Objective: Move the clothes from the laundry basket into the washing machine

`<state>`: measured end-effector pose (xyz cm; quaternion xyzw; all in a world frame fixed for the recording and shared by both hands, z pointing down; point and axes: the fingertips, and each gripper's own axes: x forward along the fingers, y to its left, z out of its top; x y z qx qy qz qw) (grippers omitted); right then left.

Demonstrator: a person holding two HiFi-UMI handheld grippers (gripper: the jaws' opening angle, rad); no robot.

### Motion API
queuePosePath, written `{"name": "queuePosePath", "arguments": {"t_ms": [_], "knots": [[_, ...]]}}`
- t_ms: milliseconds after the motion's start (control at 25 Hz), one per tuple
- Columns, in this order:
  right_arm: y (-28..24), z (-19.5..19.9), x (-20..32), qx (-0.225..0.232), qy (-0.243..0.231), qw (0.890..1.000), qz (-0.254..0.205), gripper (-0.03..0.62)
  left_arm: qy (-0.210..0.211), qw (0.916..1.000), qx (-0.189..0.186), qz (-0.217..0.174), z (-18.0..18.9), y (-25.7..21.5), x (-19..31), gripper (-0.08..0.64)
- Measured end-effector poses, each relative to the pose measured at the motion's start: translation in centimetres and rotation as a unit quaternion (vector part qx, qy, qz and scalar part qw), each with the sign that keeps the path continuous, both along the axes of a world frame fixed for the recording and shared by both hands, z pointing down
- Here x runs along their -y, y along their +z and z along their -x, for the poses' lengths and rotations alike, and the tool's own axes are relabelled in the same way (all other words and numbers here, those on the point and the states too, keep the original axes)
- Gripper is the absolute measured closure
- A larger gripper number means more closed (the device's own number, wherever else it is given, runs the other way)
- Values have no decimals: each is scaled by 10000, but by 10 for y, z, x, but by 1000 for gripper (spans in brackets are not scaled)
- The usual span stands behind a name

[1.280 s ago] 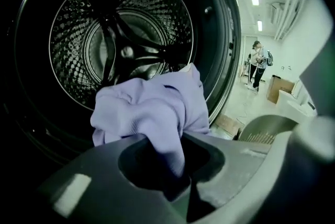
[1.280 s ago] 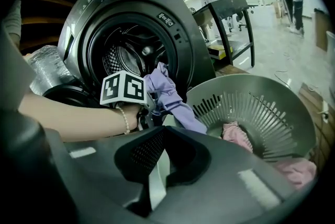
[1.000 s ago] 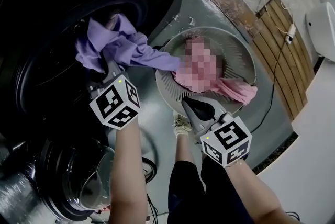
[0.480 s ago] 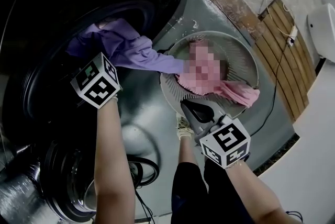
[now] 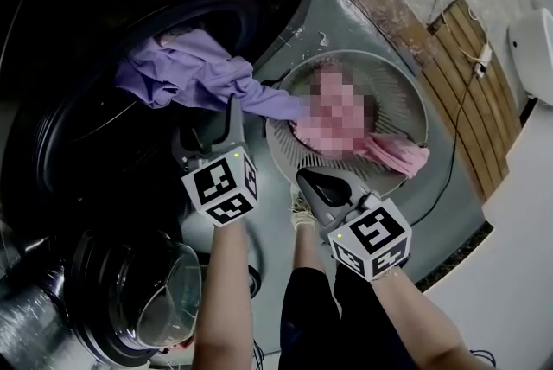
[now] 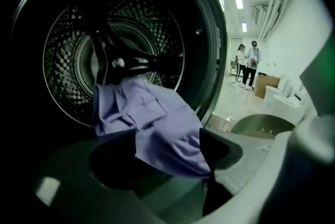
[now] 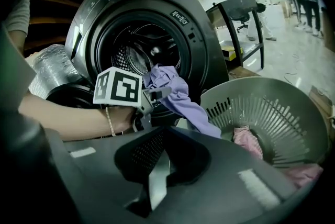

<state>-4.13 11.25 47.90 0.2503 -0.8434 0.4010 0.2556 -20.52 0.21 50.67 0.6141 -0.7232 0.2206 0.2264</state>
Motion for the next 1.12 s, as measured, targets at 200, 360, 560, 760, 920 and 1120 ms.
{"name": "queuePosePath", "arguments": {"t_ms": [200, 360, 560, 760, 920, 1120], "knots": [[4, -6, 1, 5, -27, 10000, -25, 571, 135, 9945, -853, 599, -37, 52, -17, 190], [8, -13, 2, -4, 47, 10000, 53, 571, 332, 9904, -1080, 794, -52, 69, -13, 222], [9, -16, 5, -20, 17, 10000, 31, 571, 587, 9951, -251, 757, -50, 67, -2, 536], [5, -16, 7, 35, 89, 10000, -17, 571, 535, 9978, 197, 324, -31, 33, 5, 537], [4, -14, 5, 81, 98, 9999, 78, 571, 313, 9943, 995, -222, 6, -12, 23, 537], [-2, -3, 3, 78, -59, 9999, 31, 571, 34, 9862, 1542, -602, 54, -52, 54, 537]]}}
